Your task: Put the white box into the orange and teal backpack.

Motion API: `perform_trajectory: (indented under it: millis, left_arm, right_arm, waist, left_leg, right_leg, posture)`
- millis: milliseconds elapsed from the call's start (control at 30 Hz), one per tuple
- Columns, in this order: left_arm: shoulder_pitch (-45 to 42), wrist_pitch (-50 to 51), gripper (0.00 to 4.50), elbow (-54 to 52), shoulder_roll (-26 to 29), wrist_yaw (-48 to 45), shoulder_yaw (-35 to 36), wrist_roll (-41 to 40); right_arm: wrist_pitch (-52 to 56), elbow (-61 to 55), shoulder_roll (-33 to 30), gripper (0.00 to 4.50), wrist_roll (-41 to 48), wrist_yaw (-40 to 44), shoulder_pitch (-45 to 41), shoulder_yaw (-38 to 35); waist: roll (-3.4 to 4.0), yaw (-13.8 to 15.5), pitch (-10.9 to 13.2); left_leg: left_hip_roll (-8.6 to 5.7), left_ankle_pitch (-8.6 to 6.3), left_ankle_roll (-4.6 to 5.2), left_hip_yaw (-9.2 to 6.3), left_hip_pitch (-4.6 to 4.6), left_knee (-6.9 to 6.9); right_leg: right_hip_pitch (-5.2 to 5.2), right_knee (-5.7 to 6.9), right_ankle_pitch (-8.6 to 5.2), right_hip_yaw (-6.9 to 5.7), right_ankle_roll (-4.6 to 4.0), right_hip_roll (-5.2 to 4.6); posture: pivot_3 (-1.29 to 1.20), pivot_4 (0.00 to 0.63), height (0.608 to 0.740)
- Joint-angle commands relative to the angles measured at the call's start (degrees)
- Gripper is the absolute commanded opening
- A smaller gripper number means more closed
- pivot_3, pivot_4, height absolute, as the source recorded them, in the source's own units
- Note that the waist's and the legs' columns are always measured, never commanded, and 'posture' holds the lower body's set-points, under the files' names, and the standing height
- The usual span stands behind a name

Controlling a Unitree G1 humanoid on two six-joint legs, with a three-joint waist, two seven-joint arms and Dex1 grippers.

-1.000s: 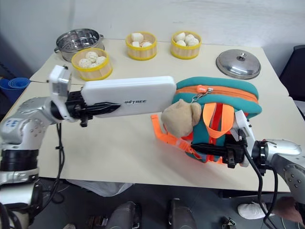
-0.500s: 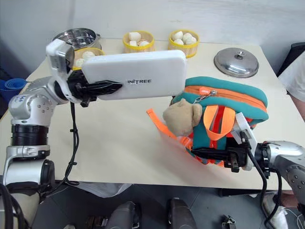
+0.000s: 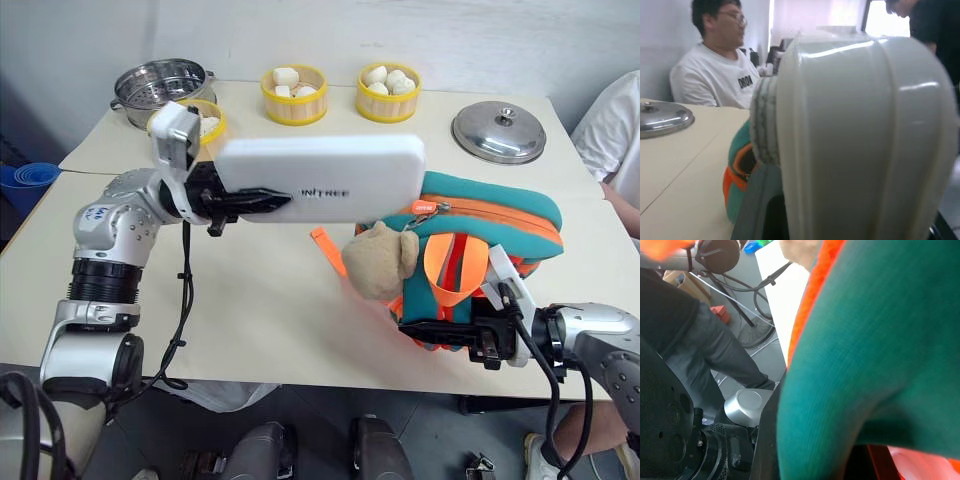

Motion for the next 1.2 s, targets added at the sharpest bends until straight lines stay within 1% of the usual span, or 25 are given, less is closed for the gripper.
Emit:
perform_trajectory:
  millis: [33, 100, 167, 233, 333, 467, 533, 600, 733, 833, 933, 1000, 1067, 1133, 1200]
  left_arm:
    - [-2.88, -8.94, 1.31, 3.52, 0.0, -1.47, -2.55, 6.18]
    - [-4.59, -14.91, 1.31, 6.87, -0.8, 1.09, -4.74, 11.36]
    - [-6.08, -19.44, 1.31, 9.98, -1.75, 3.24, -5.57, 14.54]
    - [-9.06, -23.08, 1.31, 14.51, -2.98, 7.13, -6.09, 17.81]
    - [-13.2, -27.05, 1.31, 20.42, -3.9, 8.94, -7.3, 21.41]
    - [-17.93, -31.77, 1.31, 28.99, -4.68, 7.23, -9.0, 25.14]
    - [-19.42, -31.55, 1.31, 31.72, -6.15, 0.89, -9.34, 24.21]
    - [-21.12, -31.02, 1.31, 34.14, -8.96, -3.29, -8.91, 22.91]
    - [-24.45, -32.94, 1.31, 38.95, -14.42, -3.28, -9.86, 25.66]
    - [-27.08, -31.89, 1.31, 42.13, -21.36, 2.54, -10.36, 27.86]
    - [-28.06, -32.33, 1.31, 43.42, -26.83, 5.6, -11.08, 29.82]
    - [-28.23, -30.33, 1.31, 43.63, -29.98, 5.14, -11.09, 29.91]
    - [-27.27, -31.4, 1.31, 42.73, -31.8, 3.59, -11.41, 30.22]
    - [-26.56, -31.82, 1.94, 42.56, -33.01, 6.76, -11.39, 31.1]
    - [-25.77, -30.35, 2.48, 41.96, -32.76, 6.04, -10.87, 30.62]
  right_arm:
    - [-1.4, -0.54, 0.43, 0.01, -0.17, 0.05, 0.68, -2.4]
    - [-1.78, -0.49, 0.22, 0.01, -0.27, 0.34, 1.67, -3.36]
    - [-2.0, -0.59, 0.06, 0.01, -0.22, 0.49, 2.32, -3.95]
    - [-2.0, -0.79, -0.15, 0.01, -0.14, 0.85, 3.2, -5.06]
    - [-1.9, -1.18, -0.5, 0.01, 0.1, 1.3, 4.28, -6.45]
    - [-1.42, -1.99, -0.55, 0.01, 1.01, 0.99, 4.56, -7.22]
    - [-0.87, -2.26, -0.34, 0.01, 2.0, 0.58, 4.06, -7.14]
    - [-0.52, -2.38, -0.2, 0.01, 2.5, 0.36, 3.71, -6.88]
    - [-0.65, -2.23, 0.05, 0.01, 1.93, -0.01, 2.76, -5.51]
    - [-1.18, -2.13, 0.91, 0.01, 1.22, -0.76, 1.99, -4.29]
    - [-3.04, -2.02, 2.87, 0.01, 0.06, -2.53, 0.98, -3.61]
    - [-3.47, -2.07, 3.5, 0.01, -0.33, -3.13, 0.49, -3.21]
    - [-3.92, -2.23, 3.81, 0.01, -0.92, -3.46, 0.49, -2.96]
    - [-4.8, -2.35, 4.42, 0.0, -1.63, -4.03, 0.75, -3.12]
    - [-5.39, -2.52, 4.94, 0.0, -2.17, -4.55, 1.14, -3.48]
  waist:
    - [0.0, 0.11, 0.0]
    - [0.0, 0.17, 0.0]
    - [0.0, 0.4, 0.0]
    - [-0.02, 0.58, 0.0]
    - [-0.02, 0.81, 0.01]
    - [-0.03, 0.8, 0.01]
    - [-0.03, 0.78, 0.01]
    - [-0.02, 0.94, 0.01]
    - [-0.03, 1.56, 0.01]
    - [-0.03, 1.62, 0.01]
    - [-0.03, 1.56, 0.01]
    - [-0.01, 1.23, 0.01]
    - [0.01, 0.94, 0.01]
    - [0.03, 0.88, 0.01]
    - [0.03, 0.89, 0.01]
  left_leg:
    - [0.0, 0.01, 0.01, -0.01, 0.0, 0.02]
    - [-0.03, -0.1, 0.25, -0.02, 0.0, 0.04]
    - [-0.06, -0.12, 0.36, -0.01, 0.01, 0.05]
    - [-0.07, -0.15, 0.43, -0.02, 0.0, 0.06]
    - [-0.09, -0.21, 0.53, -0.02, -0.04, 0.1]
    - [-0.09, -0.23, 0.57, -0.01, -0.13, 0.09]
    - [-0.08, -0.23, 0.57, -0.02, -0.21, 0.11]
    - [-0.08, -0.23, 0.57, -0.04, -0.26, 0.13]
    - [-0.09, -0.32, 0.72, -0.1, -0.51, 0.42]
    - [-0.09, -0.39, 0.81, -0.09, -0.61, 0.56]
    - [-0.11, -0.47, 0.92, -0.07, -0.68, 0.67]
    - [-0.12, -0.49, 0.93, -0.02, -0.69, 0.69]
    - [-0.09, -0.5, 0.92, -0.02, -0.68, 0.69]
    - [-0.08, -0.49, 0.89, -0.02, -0.67, 0.69]
    - [-0.07, -0.47, 0.87, -0.04, -0.67, 0.69]
  right_leg:
    - [0.0, 0.01, 0.0, 0.0, 0.0, 0.0]
    - [0.02, 0.01, 0.0, 0.0, 0.0, -0.01]
    - [0.04, 0.01, 0.01, 0.02, 0.02, -0.04]
    - [0.07, -0.02, 0.03, 0.01, 0.05, -0.06]
    - [0.07, -0.08, 0.05, 0.0, 0.09, -0.08]
    - [0.04, -0.21, 0.08, -0.02, 0.15, -0.05]
    - [-0.01, -0.23, 0.09, -0.04, 0.17, -0.05]
    - [-0.03, -0.24, 0.09, -0.09, 0.17, -0.05]
    - [-0.12, -0.25, 0.11, -0.18, 0.2, -0.05]
    - [-0.13, -0.31, 0.15, -0.16, 0.28, -0.05]
    - [-0.14, -0.37, 0.22, -0.1, 0.39, -0.06]
    - [-0.16, -0.37, 0.23, -0.05, 0.42, -0.06]
    - [-0.18, -0.35, 0.23, -0.04, 0.42, -0.02]
    - [-0.25, -0.26, 0.22, -0.05, 0.4, 0.02]
    - [-0.26, -0.21, 0.22, -0.04, 0.39, 0.02]
  posture:
    - [0.0, 0.15, 0.74]
    - [0.0, 0.15, 0.74]
    - [0.0, 0.15, 0.74]
    - [0.0, 0.15, 0.74]
    - [0.0, 0.15, 0.74]
    - [0.0, 0.15, 0.74]
    - [0.0, 0.15, 0.74]
    - [0.0, 0.15, 0.74]
    - [0.0, 0.15, 0.74]
    - [0.0, 0.15, 0.74]
    - [0.0, 0.15, 0.74]
    - [0.0, 0.15, 0.74]
    - [0.0, 0.15, 0.74]
    - [0.0, 0.15, 0.74]
    - [0.0, 0.15, 0.74]
